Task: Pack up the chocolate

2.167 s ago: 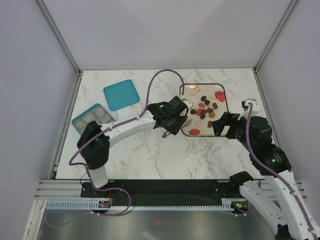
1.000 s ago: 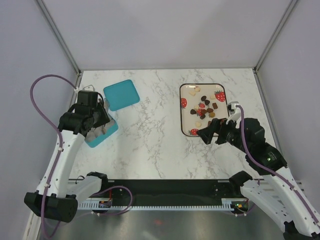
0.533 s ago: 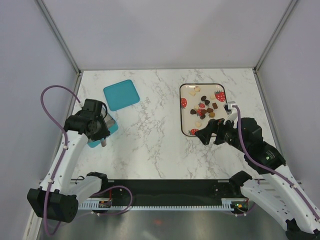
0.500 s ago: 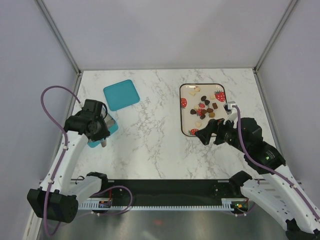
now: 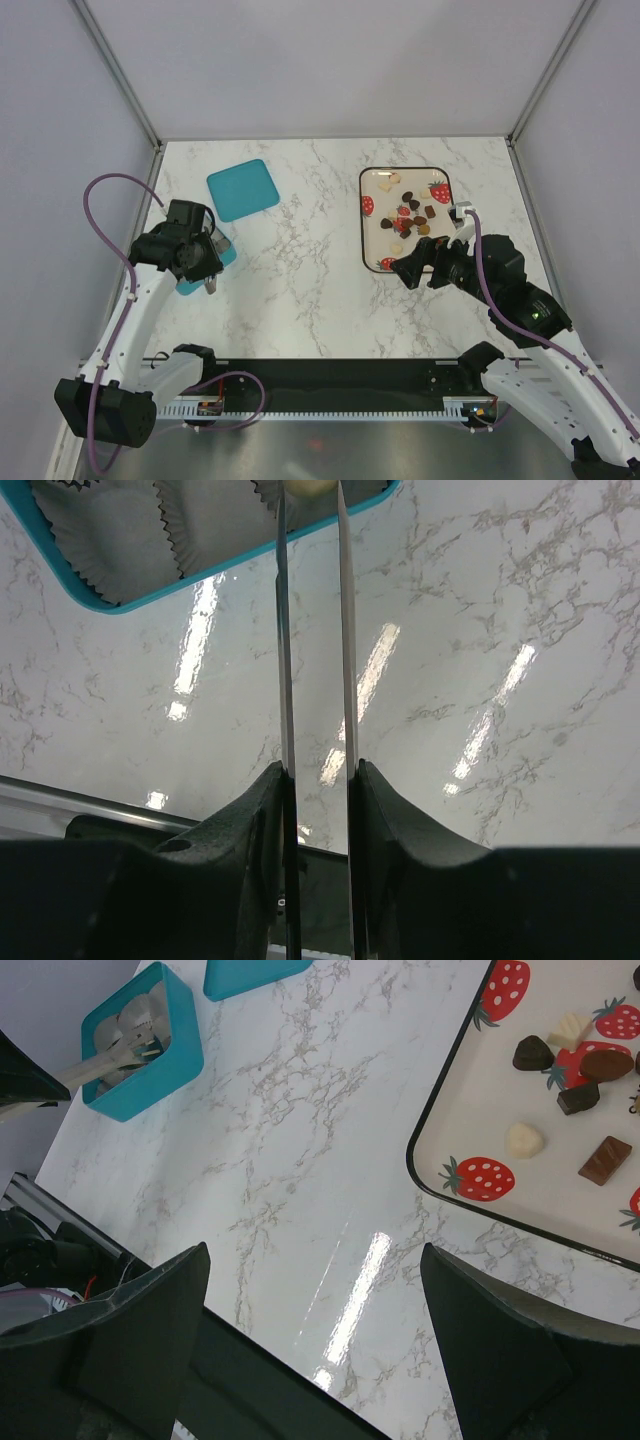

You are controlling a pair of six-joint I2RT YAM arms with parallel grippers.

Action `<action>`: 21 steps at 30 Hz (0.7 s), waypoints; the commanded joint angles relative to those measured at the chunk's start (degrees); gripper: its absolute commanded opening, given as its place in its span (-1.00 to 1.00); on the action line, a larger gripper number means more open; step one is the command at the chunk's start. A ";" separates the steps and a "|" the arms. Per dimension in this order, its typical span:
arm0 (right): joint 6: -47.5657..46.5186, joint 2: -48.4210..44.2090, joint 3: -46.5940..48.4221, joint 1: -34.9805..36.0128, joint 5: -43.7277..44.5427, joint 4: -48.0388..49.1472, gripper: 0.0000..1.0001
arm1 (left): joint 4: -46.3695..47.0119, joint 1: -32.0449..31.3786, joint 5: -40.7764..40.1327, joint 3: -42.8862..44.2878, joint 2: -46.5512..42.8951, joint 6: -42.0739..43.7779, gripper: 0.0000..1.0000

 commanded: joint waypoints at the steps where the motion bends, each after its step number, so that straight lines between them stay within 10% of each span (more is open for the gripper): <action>1: -0.78 -0.17 2.09 0.20 1.03 0.91 0.89 | 1.97 0.20 1.46 0.03 0.06 0.25 -0.27; 21: -1.04 -0.61 2.53 0.28 1.73 0.29 0.89 | 2.76 0.20 2.78 0.65 0.94 1.21 -0.05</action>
